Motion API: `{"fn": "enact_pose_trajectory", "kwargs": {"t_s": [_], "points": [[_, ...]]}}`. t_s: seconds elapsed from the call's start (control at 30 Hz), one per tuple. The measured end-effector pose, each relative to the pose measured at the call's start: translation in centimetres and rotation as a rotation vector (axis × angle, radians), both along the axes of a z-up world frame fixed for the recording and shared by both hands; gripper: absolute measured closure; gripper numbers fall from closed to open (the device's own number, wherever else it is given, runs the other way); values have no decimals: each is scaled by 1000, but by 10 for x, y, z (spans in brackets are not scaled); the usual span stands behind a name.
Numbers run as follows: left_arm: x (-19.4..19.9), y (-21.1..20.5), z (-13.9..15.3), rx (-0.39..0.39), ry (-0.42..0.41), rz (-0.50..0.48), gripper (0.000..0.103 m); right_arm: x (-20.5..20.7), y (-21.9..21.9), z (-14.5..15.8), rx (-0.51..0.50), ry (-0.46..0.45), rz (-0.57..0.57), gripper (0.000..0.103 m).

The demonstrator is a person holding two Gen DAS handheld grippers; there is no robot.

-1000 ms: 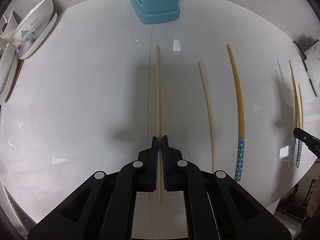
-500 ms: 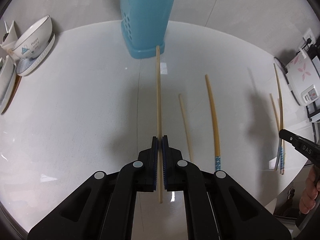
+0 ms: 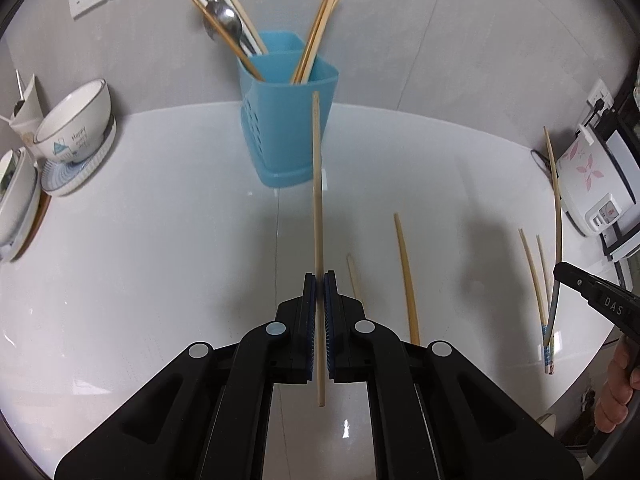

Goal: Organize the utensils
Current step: 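Lift both held chopsticks upright and carry them to the blue holder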

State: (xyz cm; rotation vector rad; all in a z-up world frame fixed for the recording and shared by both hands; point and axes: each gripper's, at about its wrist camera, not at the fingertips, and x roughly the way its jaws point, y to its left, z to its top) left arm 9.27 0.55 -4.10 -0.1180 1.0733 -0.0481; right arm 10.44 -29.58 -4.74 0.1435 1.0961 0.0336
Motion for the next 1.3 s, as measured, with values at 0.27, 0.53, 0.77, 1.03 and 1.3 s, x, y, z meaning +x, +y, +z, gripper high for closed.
{"fn": "enact_pose_trajectory", "kwargs": {"t_s": [0.27, 0.53, 0.77, 1.03, 1.3], "points": [[9, 2, 17, 3, -65, -5, 100, 4, 5, 20, 14, -72, 11, 96], [20, 5, 29, -4, -120, -9, 100, 12, 12, 40, 54, -143, 30, 96], [32, 10, 42, -6, -167, -4, 100, 23, 26, 55, 49, -192, 55, 96], [44, 16, 54, -1, -213, 0, 100, 35, 41, 68, 35, -248, 84, 96], [59, 22, 66, 1, -270, 6, 100, 47, 52, 84, 30, -303, 101, 96]]}}
